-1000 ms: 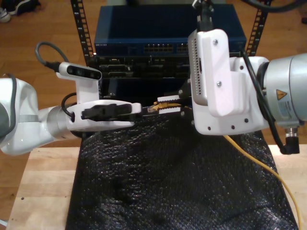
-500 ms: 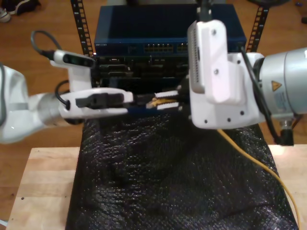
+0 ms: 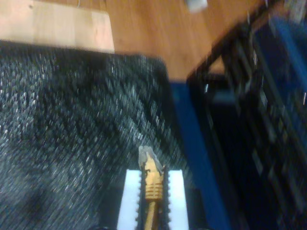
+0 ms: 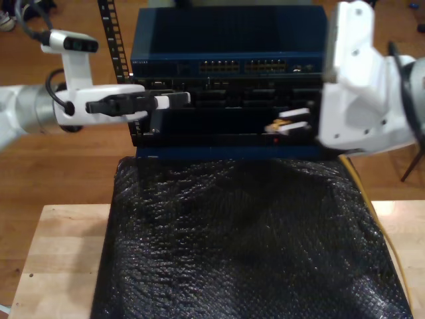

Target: Grab the cable and plug it in

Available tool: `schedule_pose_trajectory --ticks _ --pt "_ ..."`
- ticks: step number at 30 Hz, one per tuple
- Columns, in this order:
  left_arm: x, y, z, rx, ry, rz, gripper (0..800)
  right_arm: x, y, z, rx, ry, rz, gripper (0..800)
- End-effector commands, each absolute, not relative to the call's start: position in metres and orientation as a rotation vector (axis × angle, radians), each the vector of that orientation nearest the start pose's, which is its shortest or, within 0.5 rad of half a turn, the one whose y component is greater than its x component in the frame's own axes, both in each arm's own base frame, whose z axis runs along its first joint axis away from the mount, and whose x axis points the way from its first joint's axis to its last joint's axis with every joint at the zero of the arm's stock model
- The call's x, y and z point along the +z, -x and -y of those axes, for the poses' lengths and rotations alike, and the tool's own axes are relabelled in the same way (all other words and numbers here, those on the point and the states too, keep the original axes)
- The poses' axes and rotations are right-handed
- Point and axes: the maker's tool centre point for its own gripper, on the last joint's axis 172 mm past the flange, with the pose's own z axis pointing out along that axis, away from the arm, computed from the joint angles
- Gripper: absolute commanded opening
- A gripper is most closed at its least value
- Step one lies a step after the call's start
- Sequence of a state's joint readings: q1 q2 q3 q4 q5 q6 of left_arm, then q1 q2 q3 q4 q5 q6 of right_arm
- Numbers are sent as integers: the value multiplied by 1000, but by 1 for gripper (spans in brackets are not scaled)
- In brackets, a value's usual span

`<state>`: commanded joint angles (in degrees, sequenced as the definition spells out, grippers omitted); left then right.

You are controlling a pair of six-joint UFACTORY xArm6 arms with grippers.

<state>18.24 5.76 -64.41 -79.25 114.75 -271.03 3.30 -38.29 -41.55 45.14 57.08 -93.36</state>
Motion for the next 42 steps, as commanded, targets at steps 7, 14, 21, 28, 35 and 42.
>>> schedule_pose_trajectory --ticks 7,14,21,28,35,42 --pt "398 -429 135 783 -1427 1039 795 364 -396 -104 -1018 2158 1586 0" --pt "366 -420 104 742 -1593 1232 798 328 -392 -84 -778 2266 1573 0" --pt "336 -402 56 634 -1717 1400 799 310 -391 -75 -683 2290 1594 0" --pt "312 -374 0 486 -1811 1567 798 301 -395 -55 -593 2371 1613 0" --pt "302 -340 -57 425 -1851 1696 798 292 -395 -48 -548 2385 1633 0" --pt "265 -268 -93 299 -1790 1785 798 283 -394 -42 -500 2415 1606 0"
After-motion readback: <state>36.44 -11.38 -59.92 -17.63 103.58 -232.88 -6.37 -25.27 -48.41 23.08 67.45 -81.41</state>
